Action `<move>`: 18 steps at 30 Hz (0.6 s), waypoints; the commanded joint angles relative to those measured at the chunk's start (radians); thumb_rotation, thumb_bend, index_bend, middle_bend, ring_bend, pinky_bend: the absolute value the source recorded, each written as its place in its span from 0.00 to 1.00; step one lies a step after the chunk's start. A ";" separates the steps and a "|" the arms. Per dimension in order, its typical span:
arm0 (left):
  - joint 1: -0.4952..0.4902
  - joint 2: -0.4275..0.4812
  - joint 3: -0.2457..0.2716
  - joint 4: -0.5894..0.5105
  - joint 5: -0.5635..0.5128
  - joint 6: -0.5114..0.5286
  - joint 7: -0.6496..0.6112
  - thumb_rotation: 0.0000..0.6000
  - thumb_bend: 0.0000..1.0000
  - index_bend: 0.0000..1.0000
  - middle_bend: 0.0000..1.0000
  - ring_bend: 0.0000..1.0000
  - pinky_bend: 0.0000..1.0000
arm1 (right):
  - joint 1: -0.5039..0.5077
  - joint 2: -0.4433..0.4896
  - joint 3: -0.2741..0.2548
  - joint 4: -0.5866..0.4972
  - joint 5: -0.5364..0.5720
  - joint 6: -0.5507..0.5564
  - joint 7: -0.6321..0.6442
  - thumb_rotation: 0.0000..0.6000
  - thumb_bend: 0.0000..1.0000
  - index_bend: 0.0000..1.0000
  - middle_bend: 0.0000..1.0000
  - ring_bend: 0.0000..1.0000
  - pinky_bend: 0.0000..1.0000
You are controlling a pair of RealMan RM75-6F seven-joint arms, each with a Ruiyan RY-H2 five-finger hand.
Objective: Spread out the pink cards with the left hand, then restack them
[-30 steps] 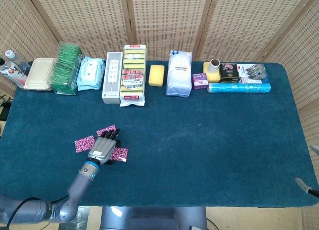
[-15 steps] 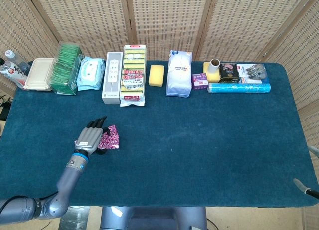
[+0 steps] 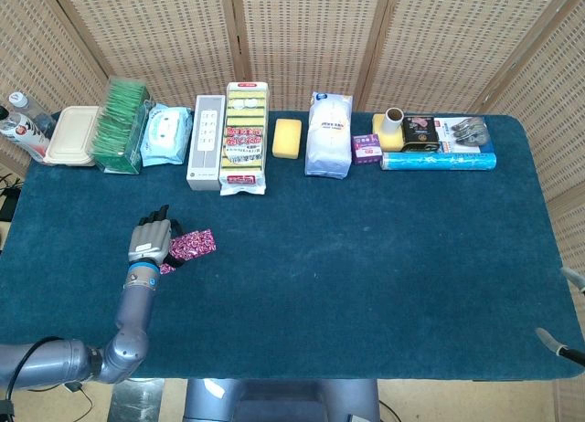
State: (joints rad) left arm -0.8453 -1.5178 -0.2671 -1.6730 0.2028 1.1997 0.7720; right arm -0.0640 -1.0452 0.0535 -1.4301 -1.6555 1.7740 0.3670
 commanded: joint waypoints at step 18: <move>-0.042 -0.102 0.006 0.129 -0.014 -0.013 0.052 1.00 0.20 0.39 0.00 0.00 0.07 | 0.005 0.006 -0.006 -0.001 0.000 -0.010 0.013 1.00 0.01 0.17 0.00 0.00 0.00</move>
State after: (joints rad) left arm -0.8867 -1.6189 -0.2641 -1.5450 0.1907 1.1885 0.8187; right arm -0.0595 -1.0395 0.0472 -1.4308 -1.6559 1.7639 0.3797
